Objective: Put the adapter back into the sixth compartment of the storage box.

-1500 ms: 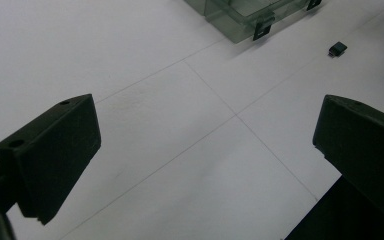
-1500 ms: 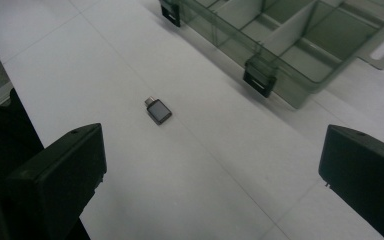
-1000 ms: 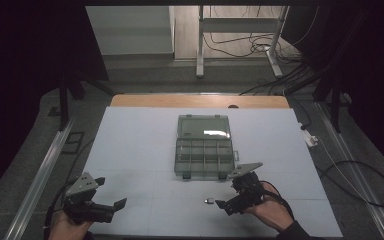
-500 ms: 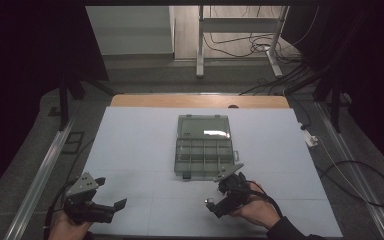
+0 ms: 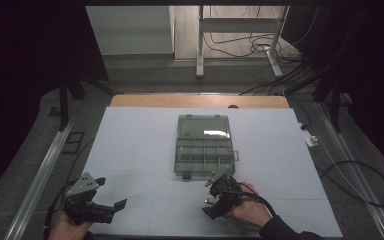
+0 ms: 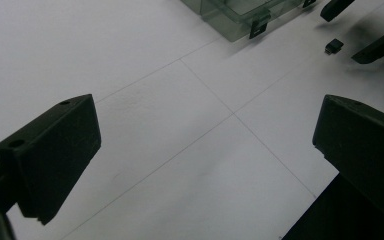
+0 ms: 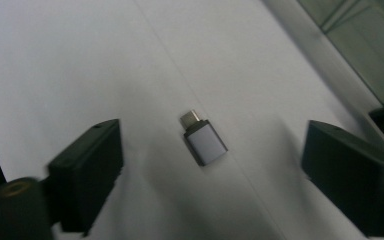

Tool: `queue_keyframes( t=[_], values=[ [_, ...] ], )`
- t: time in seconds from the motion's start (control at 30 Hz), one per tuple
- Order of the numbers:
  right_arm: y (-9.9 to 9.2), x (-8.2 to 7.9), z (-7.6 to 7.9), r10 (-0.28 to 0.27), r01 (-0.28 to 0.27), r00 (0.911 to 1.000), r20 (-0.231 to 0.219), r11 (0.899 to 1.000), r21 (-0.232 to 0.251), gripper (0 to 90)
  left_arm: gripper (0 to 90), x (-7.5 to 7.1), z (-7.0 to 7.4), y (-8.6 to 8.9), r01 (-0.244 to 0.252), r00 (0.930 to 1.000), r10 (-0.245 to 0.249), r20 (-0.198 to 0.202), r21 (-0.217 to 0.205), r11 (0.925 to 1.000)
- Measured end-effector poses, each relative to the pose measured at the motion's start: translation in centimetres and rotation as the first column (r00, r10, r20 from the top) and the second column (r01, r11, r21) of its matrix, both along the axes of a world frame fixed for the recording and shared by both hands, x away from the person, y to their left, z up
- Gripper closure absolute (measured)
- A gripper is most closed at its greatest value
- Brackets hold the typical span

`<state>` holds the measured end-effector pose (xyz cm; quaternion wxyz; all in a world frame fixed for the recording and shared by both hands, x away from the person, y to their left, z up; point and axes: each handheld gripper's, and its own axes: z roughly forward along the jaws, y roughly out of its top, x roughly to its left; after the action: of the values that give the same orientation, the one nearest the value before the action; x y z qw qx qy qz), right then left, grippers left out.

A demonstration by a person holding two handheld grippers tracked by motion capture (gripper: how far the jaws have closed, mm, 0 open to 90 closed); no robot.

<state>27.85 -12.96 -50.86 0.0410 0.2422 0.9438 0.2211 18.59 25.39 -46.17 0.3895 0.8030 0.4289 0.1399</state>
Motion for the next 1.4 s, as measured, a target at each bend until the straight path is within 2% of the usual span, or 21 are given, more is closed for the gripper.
queue_keyframes(
  t=[0.23, 0.33, 0.4, 0.5, 0.6, 0.7, 0.8, 1.07, 1.4],
  values=[
    [0.2, -0.2, -0.1, 0.047, -0.046, 0.9983, 0.036, 0.999, -0.022, 37.6, 0.0, 0.0, 0.0, 0.0, 0.003, 1.0, -0.003, -0.001, 0.002, 1.0],
    [0.3, -0.4, 0.0, 0.074, -0.073, 0.9963, 0.044, 0.997, -0.011, 48.9, 0.0, 0.0, 0.0, -0.1, 0.005, 1.0, -0.005, -0.001, 0.005, 1.0],
    [0.4, -0.5, 0.0, 0.096, -0.096, 0.9945, 0.04, 0.995, -0.005, 59.2, 0.0, 0.0, 0.0, -0.1, 0.005, 1.0, -0.005, -0.001, 0.008, 1.0],
    [0.5, -0.4, 0.2, 0.086, -0.086, 0.996, 0.025, 0.996, -0.009, 74.8, 0.0, 0.0, 0.0, -0.1, 0.005, 1.0, -0.005, 0.0, 0.009, 0.9999],
    [0.4, -0.2, 0.2, 0.068, -0.068, 0.9976, 0.009, 0.998, -0.005, 75.5, 0.0, 0.0, 0.0, -0.1, 0.006, 1.0, -0.006, 0.0, 0.01, 0.9999],
    [0.4, -0.3, 0.2, 0.066, -0.066, 0.9978, 0.012, 0.998, -0.008, 75.5, 0.0, 0.0, 0.0, -0.1, 0.008, 1.0, -0.008, 0.001, 0.011, 0.9999],
    [0.4, -0.2, 0.3, 0.057, -0.057, 0.9984, -0.001, 0.998, 0.011, 75.5, 0.0, 0.0, 0.0, -0.1, 0.009, 1.0, -0.009, 0.0, 0.011, 0.9999],
    [0.1, -0.2, 1.4, 0.048, -0.05, 0.9986, 0.024, 0.996, 0.076, 75.5, 0.0, 0.0, 0.0, -0.1, 0.01, 0.9999, -0.01, -0.002, 0.011, 0.9999],
    [-0.2, 0.1, 2.4, 0.034, -0.038, 0.9988, 0.036, 0.992, 0.124, 75.5, 0.0, 0.1, 0.0, -0.1, 0.012, 0.9999, -0.012, -0.004, 0.013, 0.9998]
  ],
)
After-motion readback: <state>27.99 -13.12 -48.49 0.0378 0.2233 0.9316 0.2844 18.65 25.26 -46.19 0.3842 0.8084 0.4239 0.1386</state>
